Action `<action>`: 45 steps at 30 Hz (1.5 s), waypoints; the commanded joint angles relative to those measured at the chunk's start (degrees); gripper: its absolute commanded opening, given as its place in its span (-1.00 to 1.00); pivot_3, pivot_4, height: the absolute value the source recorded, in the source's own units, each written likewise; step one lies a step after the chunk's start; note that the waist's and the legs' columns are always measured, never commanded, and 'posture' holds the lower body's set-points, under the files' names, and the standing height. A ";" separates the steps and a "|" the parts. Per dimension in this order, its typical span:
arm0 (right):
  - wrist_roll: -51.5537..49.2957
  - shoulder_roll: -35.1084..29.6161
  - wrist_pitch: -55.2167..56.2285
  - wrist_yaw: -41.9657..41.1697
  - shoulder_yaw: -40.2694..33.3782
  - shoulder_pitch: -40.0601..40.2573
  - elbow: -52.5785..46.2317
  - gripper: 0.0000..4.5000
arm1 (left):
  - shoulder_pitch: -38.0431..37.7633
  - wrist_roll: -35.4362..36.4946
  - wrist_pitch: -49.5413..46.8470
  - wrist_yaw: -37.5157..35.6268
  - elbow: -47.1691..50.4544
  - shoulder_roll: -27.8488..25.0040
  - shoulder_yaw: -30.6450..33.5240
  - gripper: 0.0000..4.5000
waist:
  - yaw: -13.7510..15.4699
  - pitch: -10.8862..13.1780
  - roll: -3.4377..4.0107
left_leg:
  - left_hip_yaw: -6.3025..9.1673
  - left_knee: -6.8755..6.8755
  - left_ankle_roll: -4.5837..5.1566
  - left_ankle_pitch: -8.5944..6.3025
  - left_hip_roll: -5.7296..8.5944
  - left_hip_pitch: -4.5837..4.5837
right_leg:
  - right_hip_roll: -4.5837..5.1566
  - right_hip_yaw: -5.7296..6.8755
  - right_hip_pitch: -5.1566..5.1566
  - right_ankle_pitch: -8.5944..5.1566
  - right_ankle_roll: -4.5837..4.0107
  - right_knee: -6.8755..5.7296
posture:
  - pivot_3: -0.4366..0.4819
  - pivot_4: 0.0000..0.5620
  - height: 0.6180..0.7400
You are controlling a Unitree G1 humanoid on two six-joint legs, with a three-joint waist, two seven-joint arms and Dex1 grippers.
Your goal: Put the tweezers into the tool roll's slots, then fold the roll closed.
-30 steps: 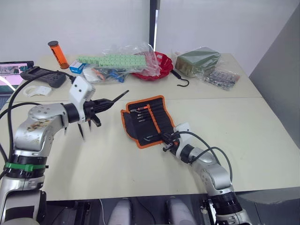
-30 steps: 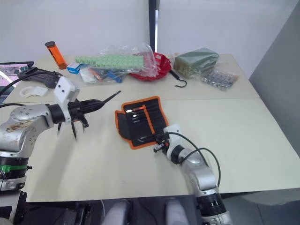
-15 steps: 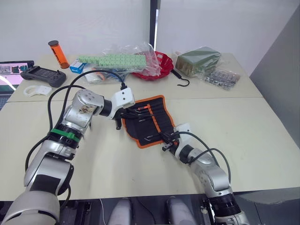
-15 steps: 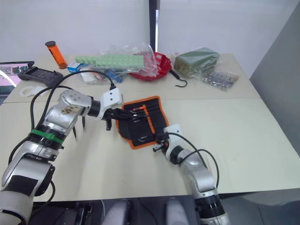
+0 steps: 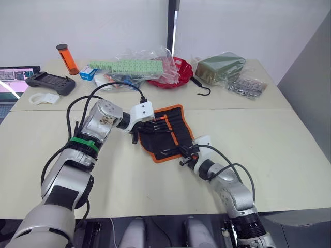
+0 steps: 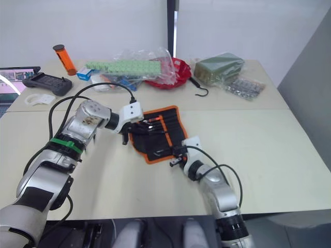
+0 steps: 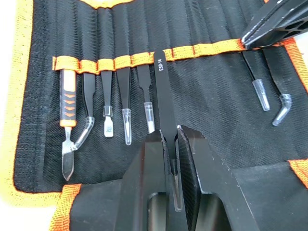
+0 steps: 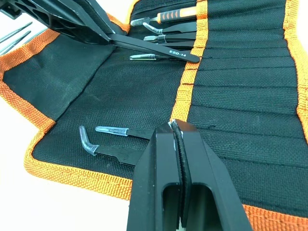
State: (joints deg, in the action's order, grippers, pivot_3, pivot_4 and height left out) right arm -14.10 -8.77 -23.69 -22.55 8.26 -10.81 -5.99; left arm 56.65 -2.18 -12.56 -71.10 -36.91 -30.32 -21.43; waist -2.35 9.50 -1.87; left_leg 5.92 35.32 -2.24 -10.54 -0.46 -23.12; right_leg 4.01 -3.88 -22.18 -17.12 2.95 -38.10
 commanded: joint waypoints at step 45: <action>1.82 -2.15 -2.88 -0.35 1.96 1.36 1.56 -1.00 | 9.04 -5.96 15.56 11.27 -24.71 15.06 2.68 -1.00 | 0.28 0.00 0.00 | 0.09 0.25 0.01 0.00 0.07 -0.12 | 0.00 0.00 0.02 0.01 0.04 -0.05 | -0.05 -0.47 1.00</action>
State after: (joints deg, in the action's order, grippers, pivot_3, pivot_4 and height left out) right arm -13.52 -10.31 -23.87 -22.95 9.19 -11.16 -6.21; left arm 63.62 -7.77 1.05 -61.20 -60.82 -15.89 -19.91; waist -2.08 9.50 -1.87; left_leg 6.01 35.57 -2.23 -10.55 -0.39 -23.24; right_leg 4.01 -3.88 -22.16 -17.11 2.99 -38.16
